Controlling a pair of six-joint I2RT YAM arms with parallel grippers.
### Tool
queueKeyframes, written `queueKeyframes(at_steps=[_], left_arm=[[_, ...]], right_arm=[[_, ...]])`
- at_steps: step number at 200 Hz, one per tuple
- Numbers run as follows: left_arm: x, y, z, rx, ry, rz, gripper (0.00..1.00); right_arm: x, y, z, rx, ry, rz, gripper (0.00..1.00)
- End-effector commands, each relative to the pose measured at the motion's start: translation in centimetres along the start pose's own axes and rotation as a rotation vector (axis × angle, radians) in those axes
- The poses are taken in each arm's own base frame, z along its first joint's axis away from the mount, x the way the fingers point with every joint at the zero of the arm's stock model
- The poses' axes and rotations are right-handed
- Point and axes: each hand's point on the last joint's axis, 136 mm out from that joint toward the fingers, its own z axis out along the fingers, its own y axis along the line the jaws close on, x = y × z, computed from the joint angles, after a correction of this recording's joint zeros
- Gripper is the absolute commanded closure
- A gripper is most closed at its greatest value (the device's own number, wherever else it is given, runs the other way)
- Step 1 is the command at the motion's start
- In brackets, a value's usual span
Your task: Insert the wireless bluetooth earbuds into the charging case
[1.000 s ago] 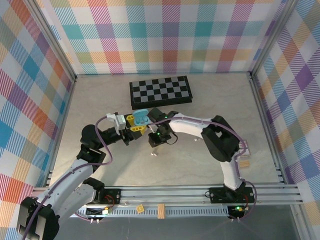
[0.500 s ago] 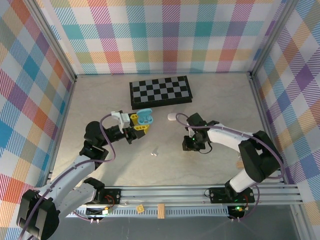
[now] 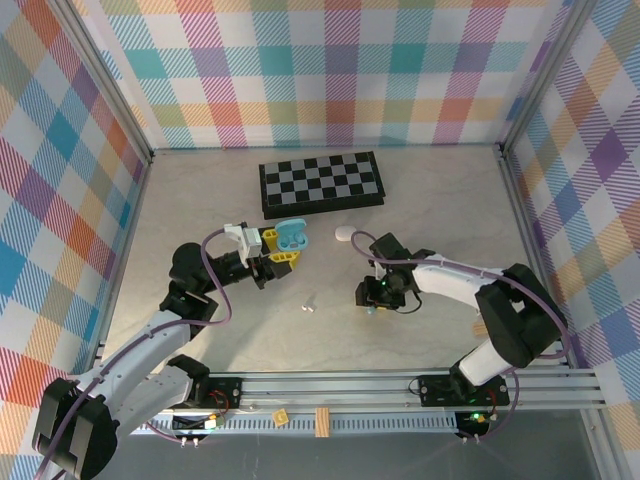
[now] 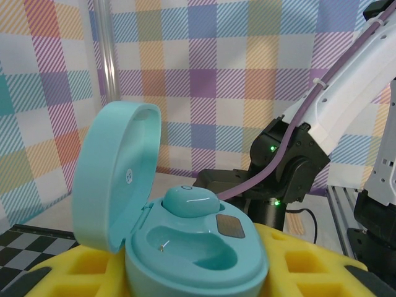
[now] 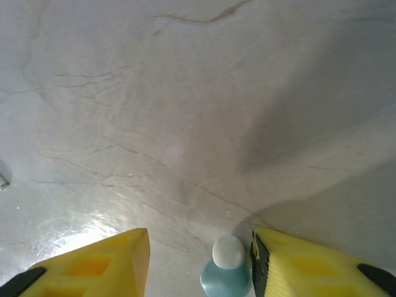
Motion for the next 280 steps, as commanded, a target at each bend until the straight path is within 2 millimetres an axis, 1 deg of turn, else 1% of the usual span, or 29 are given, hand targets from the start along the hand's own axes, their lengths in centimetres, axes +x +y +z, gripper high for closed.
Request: queueKeyframes(at_steps=[1, 22, 38, 50, 63, 91, 101, 116, 147, 162, 180, 215, 234, 245, 258, 280], left_arm=[[-2.1, -0.3, 0.2, 0.008, -0.043, 0.061, 0.61], [-2.0, -0.2, 0.2, 0.008, -0.04, 0.058, 0.61], [-2.2, -0.3, 0.2, 0.01, -0.043, 0.061, 0.61], [-2.1, -0.3, 0.2, 0.01, -0.043, 0.061, 0.61], [-2.2, -0.3, 0.2, 0.008, -0.047, 0.065, 0.61], [-2.2, -0.2, 0.0, -0.005, -0.063, 0.066, 0.61], [-2.4, -0.2, 0.0, -0.006, -0.068, 0.07, 0.61], [-2.7, -0.4, -0.1, -0.003, -0.076, 0.071, 0.61], [-2.9, -0.5, -0.2, -0.003, -0.072, 0.072, 0.61], [-2.9, -0.5, -0.3, -0.007, -0.07, 0.075, 0.61], [-2.9, -0.6, -0.4, -0.008, -0.068, 0.074, 0.61], [-3.0, -0.6, -0.4, -0.007, -0.07, 0.077, 0.61], [-2.5, -0.4, -0.3, -0.015, -0.056, 0.079, 0.61], [-2.3, -0.3, -0.3, -0.019, -0.052, 0.08, 0.61], [-2.0, 0.0, -0.3, -0.034, -0.05, 0.081, 0.61], [-1.3, 0.8, -0.3, -0.072, -0.037, 0.077, 0.61]], right_arm=[[1.6, 4.5, 0.5, -0.153, 0.07, -0.033, 0.52], [1.5, 5.4, -0.1, -0.164, 0.06, -0.043, 0.5], [1.3, 4.7, -0.7, -0.118, 0.04, -0.064, 0.49], [1.1, 3.8, -1.1, -0.059, 0.025, -0.091, 0.48], [1.0, 3.2, -1.5, -0.017, 0.017, -0.132, 0.47], [0.5, 4.6, -1.6, -0.073, 0.004, -0.296, 0.46], [0.2, 5.2, -1.4, -0.093, 0.014, -0.344, 0.47], [0.1, 6.0, -0.5, -0.121, 0.048, -0.388, 0.47], [0.1, 6.6, 1.5, -0.158, 0.118, -0.405, 0.48], [0.2, 6.4, 2.0, -0.158, 0.128, -0.402, 0.48], [0.9, 5.7, 2.1, -0.141, 0.146, -0.395, 0.49], [2.9, 4.5, 1.2, -0.133, 0.166, -0.362, 0.52], [3.7, 4.0, 0.6, -0.126, 0.169, -0.354, 0.54], [3.8, 3.6, 0.2, -0.1, 0.16, -0.357, 0.54], [3.4, 3.3, -0.4, -0.066, 0.131, -0.368, 0.54], [2.2, 3.2, -1.5, 0.0, 0.068, -0.393, 0.48]])
